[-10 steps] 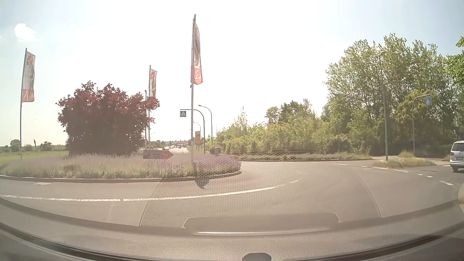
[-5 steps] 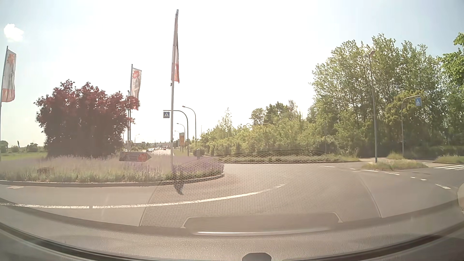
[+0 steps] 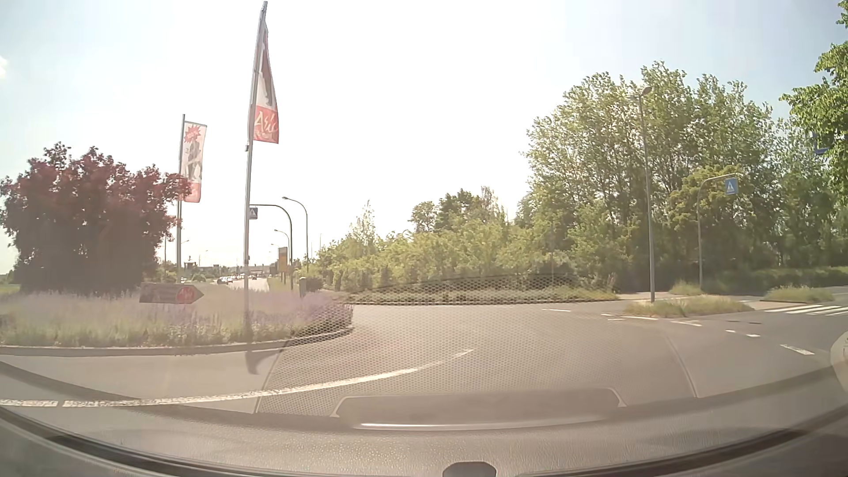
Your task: Follow the waypoints while adhering to traffic rules and regulations
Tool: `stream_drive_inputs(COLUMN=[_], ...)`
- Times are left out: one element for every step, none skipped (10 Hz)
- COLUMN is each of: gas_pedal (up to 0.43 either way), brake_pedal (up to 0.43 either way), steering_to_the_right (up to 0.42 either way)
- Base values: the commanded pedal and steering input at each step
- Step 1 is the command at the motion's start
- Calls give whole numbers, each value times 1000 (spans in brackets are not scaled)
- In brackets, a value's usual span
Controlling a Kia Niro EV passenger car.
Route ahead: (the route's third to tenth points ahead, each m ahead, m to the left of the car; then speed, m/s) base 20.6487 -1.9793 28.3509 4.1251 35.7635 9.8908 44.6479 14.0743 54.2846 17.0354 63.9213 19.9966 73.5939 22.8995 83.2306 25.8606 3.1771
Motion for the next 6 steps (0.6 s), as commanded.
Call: stream_drive_inputs(gas_pedal=[429, 429, 429, 429, 429, 421], brake_pedal=[0, 0, 0, 0, 0, 0], steering_to_the_right=[288, 281, 271, 258, 243, 220])
